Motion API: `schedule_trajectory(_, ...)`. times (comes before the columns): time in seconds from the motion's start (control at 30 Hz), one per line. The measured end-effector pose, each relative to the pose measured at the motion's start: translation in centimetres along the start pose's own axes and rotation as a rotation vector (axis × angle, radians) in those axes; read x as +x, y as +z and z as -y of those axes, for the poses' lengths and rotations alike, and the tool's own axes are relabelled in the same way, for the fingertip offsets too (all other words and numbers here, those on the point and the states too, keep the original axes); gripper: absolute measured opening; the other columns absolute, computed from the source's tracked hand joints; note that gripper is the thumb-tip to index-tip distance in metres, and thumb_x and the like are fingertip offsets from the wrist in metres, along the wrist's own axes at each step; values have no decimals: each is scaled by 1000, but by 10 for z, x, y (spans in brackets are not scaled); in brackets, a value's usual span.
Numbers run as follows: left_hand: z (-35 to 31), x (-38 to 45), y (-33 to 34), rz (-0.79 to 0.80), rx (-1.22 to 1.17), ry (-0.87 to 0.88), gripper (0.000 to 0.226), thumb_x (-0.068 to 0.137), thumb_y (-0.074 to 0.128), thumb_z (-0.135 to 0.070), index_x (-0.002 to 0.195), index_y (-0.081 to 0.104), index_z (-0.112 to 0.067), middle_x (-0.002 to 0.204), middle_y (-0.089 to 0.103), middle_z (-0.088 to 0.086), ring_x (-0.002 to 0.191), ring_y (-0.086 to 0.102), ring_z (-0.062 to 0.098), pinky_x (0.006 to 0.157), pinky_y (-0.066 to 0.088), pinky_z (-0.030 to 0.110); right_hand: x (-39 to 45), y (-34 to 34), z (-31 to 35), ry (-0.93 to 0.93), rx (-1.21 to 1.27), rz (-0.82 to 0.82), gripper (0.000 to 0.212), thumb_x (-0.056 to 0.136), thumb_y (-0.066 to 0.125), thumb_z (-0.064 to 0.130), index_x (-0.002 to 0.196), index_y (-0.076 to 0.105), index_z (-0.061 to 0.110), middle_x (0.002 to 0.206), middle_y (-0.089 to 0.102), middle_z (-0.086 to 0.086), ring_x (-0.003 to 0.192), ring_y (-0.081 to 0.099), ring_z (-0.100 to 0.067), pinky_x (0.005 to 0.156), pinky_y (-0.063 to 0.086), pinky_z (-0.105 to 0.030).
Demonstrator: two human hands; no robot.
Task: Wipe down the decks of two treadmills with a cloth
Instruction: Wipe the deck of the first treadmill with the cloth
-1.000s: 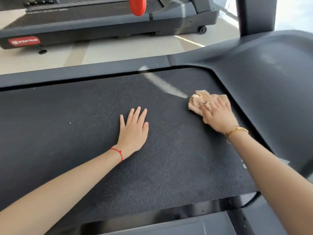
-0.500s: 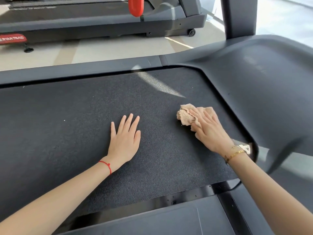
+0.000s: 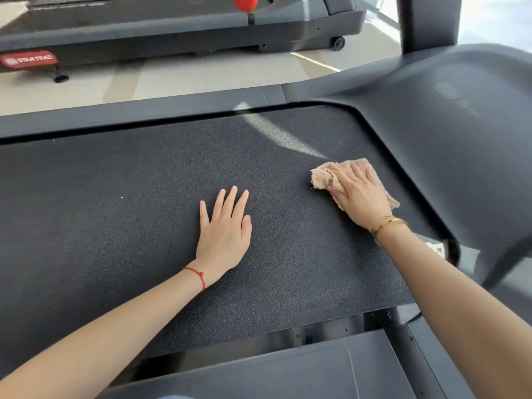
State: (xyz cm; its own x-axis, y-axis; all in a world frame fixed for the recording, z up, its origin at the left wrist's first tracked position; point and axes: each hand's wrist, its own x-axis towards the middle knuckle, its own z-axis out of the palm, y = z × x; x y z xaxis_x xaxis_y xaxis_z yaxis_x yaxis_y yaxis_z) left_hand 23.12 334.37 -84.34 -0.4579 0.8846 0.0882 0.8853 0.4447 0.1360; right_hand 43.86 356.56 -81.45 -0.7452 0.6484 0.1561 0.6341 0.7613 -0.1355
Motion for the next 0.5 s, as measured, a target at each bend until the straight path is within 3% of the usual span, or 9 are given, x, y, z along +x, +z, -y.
schedule_trajectory(0.1,-1,0,-1,5,-1,-2,60,100,13,-41,158,10,-26,166,8,-2,153,1,19,121,3,57,-4,-4,8,-13,68,-66,40,100,52,22,139,50,13,137,55,-9,123,45,-32,109,23,-38)
schedule_trajectory(0.2,-1,0,-2,5,-2,-4,59,101,15,-40,158,9,-26,166,6,-2,153,0,19,121,3,56,-17,-12,32,-158,161,-72,37,101,48,25,137,52,19,124,59,-9,113,46,-27,102,28,-36)
schedule_trajectory(0.3,-1,-1,-2,2,6,-1,59,101,16,-39,158,9,-26,166,5,-2,153,0,19,121,3,56,-31,-4,66,-329,203,28,42,103,39,34,144,45,21,136,55,-3,129,43,-21,113,25,-38)
schedule_trajectory(0.37,0,-1,-3,3,-3,6,58,103,18,-39,158,8,-26,166,4,-2,153,-1,19,121,2,56,-37,4,74,-332,145,95,50,103,39,39,150,35,22,150,43,4,144,30,-22,119,17,-43)
schedule_trajectory(0.5,4,1,-6,38,-27,34,57,104,21,-40,158,6,-27,166,2,-3,153,-4,18,121,0,56,-18,5,61,-266,79,77,60,98,38,55,150,32,26,155,32,11,146,24,-19,120,14,-40)
